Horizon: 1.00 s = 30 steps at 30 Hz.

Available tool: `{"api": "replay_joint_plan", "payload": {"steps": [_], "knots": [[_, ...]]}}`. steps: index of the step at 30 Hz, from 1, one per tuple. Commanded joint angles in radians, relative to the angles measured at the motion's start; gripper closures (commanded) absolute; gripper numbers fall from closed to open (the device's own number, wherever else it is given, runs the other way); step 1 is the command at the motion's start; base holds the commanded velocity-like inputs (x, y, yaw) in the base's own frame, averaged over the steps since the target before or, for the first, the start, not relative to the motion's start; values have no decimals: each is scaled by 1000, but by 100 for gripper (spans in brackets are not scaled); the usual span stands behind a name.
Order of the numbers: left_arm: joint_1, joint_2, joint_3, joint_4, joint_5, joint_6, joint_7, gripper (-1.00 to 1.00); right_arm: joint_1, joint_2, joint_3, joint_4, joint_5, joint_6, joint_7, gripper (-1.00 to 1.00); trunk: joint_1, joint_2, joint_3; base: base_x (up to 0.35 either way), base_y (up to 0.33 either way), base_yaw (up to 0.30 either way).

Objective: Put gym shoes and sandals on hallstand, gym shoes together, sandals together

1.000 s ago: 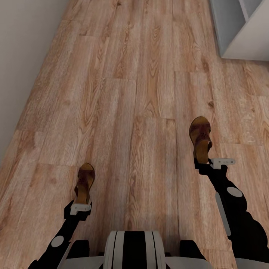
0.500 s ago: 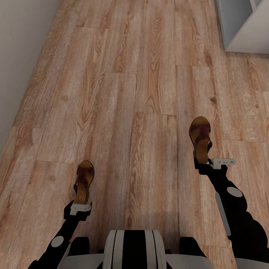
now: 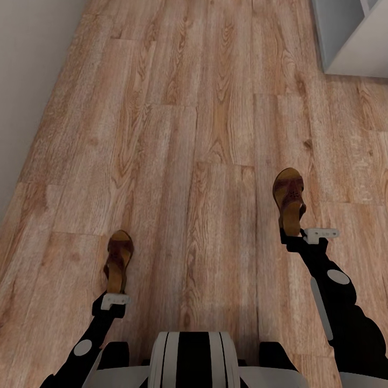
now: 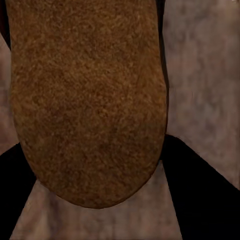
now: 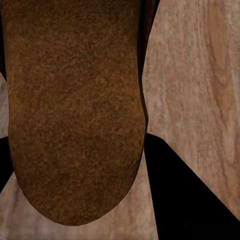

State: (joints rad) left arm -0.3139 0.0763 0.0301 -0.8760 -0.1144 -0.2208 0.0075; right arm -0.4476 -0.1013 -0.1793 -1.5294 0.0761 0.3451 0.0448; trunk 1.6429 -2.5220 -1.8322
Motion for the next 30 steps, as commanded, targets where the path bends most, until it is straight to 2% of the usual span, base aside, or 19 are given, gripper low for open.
{"api": "replay_joint_plan", "payload": {"steps": [1, 9, 30], "knots": [[0, -2, 2, -4, -12, -3, 2, 100, 0, 0, -1, -1, 5, 6, 3, 100, 0, 0, 0, 0, 0, 0], [1, -6, 2, -10, -12, -4, 2, 100, 0, 0, 0, -1, 5, 6, 4, 100, 0, 0, 0, 0, 0, 0], [1, 2, 6, -17, -7, -4, 2, 100, 0, 0, 0, -1, 5, 6, 3, 100, -1, 0, 3, 0, 0, 0]]}}
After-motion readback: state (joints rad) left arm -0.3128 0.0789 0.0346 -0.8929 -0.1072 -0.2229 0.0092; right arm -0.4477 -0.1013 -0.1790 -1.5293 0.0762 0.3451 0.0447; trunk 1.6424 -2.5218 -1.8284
